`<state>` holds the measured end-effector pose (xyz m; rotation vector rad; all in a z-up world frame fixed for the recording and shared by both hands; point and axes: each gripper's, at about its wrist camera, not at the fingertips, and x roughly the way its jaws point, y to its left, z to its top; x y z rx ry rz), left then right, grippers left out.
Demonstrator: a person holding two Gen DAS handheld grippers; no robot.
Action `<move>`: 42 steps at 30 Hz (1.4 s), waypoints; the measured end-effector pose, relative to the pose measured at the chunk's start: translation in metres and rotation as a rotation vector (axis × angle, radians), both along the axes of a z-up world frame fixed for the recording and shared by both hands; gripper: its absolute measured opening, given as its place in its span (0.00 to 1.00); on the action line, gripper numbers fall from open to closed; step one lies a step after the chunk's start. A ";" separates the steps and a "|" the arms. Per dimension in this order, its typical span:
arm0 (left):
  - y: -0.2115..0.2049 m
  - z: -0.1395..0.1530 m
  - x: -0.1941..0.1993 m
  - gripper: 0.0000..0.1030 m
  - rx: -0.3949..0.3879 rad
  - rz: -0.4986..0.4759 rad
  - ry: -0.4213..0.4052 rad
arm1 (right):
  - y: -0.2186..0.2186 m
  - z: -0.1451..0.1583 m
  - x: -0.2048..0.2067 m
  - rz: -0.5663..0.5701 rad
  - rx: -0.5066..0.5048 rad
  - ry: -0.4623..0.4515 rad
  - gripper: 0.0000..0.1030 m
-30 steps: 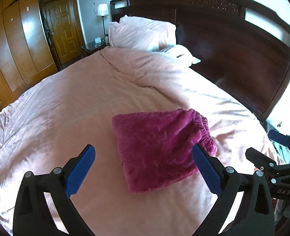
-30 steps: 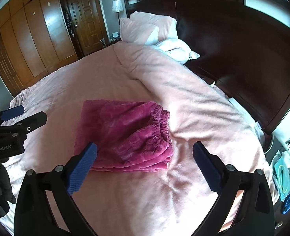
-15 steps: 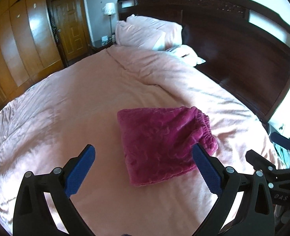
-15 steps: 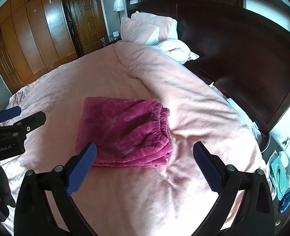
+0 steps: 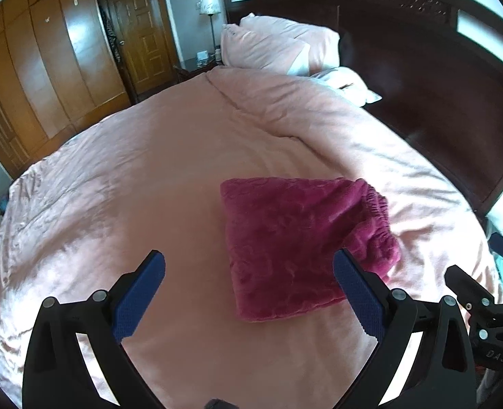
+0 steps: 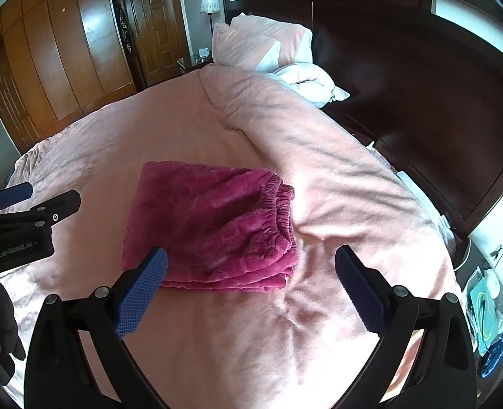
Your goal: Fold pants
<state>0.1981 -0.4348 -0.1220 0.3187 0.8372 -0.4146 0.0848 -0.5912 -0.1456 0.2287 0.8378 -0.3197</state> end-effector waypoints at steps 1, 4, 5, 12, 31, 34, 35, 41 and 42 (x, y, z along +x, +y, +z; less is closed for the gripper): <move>-0.002 -0.001 0.001 0.95 0.007 0.001 0.000 | -0.001 -0.001 0.001 0.003 0.000 0.001 0.97; -0.006 -0.003 0.004 0.95 0.020 0.006 0.000 | -0.003 -0.003 0.006 0.013 -0.006 0.003 0.97; -0.007 -0.003 0.006 0.95 0.018 0.008 0.002 | -0.003 -0.003 0.007 0.015 -0.007 0.004 0.97; -0.015 -0.008 0.019 0.95 0.015 0.015 0.060 | -0.012 -0.007 0.016 0.027 -0.009 0.014 0.97; -0.037 -0.015 0.028 0.95 -0.017 -0.079 0.033 | -0.028 -0.019 0.040 0.038 -0.002 0.040 0.97; -0.035 -0.017 0.030 0.95 -0.013 -0.075 0.029 | -0.028 -0.022 0.044 0.034 0.003 0.046 0.97; -0.035 -0.018 0.030 0.95 -0.009 -0.074 0.028 | -0.028 -0.023 0.045 0.034 0.005 0.046 0.97; -0.020 -0.036 0.045 0.95 0.034 -0.013 0.091 | -0.024 -0.037 0.054 0.041 0.015 0.073 0.97; -0.016 -0.040 0.047 0.95 0.038 -0.001 0.102 | -0.023 -0.040 0.056 0.043 0.018 0.081 0.97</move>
